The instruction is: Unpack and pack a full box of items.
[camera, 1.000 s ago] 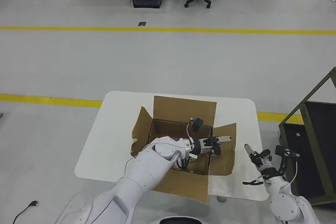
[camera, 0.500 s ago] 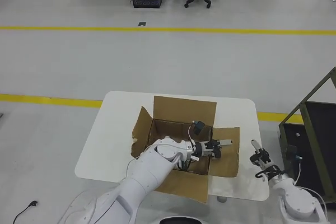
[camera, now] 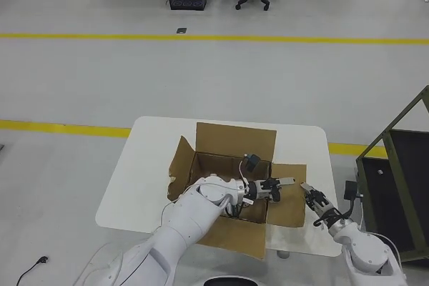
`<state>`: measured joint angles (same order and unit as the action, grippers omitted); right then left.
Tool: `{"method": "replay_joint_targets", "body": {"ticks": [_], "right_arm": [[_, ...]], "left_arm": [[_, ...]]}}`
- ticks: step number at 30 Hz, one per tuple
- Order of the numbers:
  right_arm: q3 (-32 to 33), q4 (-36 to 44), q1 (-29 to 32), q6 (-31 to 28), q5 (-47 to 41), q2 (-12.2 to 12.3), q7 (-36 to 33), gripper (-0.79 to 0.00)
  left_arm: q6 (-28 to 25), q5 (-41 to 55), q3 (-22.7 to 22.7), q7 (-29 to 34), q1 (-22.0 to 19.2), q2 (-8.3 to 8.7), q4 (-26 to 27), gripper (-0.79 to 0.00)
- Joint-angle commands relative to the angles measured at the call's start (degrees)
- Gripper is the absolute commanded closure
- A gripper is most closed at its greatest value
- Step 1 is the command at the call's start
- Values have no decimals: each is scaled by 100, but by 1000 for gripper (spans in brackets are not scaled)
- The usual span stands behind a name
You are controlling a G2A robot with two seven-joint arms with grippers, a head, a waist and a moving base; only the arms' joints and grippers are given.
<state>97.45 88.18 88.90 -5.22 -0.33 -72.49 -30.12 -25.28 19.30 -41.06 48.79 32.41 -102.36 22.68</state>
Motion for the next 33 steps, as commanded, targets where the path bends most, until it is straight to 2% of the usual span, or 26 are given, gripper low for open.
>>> {"method": "replay_joint_targets", "body": {"ticks": [1, 2, 11, 18, 25, 26, 28, 29, 33], "right_arm": [[-19, -2, 9, 18, -65, 5, -48, -31], [-27, -12, 11, 27, -47, 8, -40, 0], [-176, -236, -89, 8, 14, 20, 107, 0], [-268, -421, -307, -203, -116, 17, 266, 0], [-446, -595, -499, -581, -138, -7, 607, 0], [-466, -591, -496, -632, -106, -7, 636, -71], [-482, -523, -472, -788, 7, -4, 734, -582], [-449, -453, -458, -881, 183, 5, 876, -785], [-402, -18, -226, -1232, 895, 24, 1401, -785]], "left_arm": [[-7, -15, -17, 9, -1, -4, -10, -785], [-7, -20, -27, 14, -2, -5, -16, -785], [-253, -271, -164, -45, -185, 77, 6, -785], [-375, -762, -309, -269, -247, 290, 168, -785], [124, -1138, -563, -447, -39, 582, 499, -785], [237, -1223, -598, -471, -6, 629, 571, -785], [540, -1385, -680, -530, 59, 727, 718, -785], [699, -1444, -734, -561, 96, 777, 802, -785], [1173, -1672, -984, -651, 286, 982, 1323, -785]]}}
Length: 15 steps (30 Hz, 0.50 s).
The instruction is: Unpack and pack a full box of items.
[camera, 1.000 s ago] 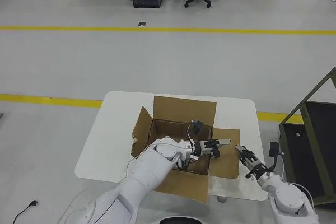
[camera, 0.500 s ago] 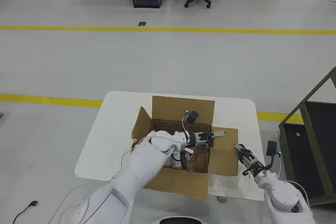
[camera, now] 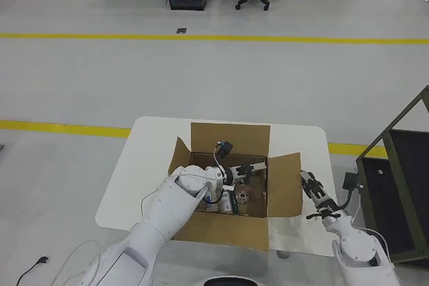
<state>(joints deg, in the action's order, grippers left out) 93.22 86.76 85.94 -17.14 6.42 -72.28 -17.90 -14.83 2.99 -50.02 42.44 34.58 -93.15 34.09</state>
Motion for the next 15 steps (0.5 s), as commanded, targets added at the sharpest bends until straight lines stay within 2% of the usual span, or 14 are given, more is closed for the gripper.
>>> {"method": "replay_joint_targets", "body": {"ticks": [1, 4, 6, 7, 11, 15], "right_arm": [[40, 235, 129, -63, 381, 6, 332, -785], [150, 606, 318, 8, 1254, 17, 1047, -785], [190, 833, 457, 114, 1874, 16, 1567, -203], [187, 938, 524, 191, 2192, 12, 1823, 0], [120, 1257, 747, 631, 3703, 8, 2687, 0], [-15, 1370, 840, 1097, 4482, -14, 3126, 0]], "left_arm": [[154, -55, -113, -17, 88, 80, 235, -785], [154, -55, -113, -17, 88, 80, 235, -785], [154, -55, -113, -17, 88, 80, 235, -785], [154, -55, -113, -17, 88, 80, 235, -785], [154, -55, -113, -17, 88, 80, 235, -785], [154, -55, -113, -17, 88, 80, 235, -785]]}}
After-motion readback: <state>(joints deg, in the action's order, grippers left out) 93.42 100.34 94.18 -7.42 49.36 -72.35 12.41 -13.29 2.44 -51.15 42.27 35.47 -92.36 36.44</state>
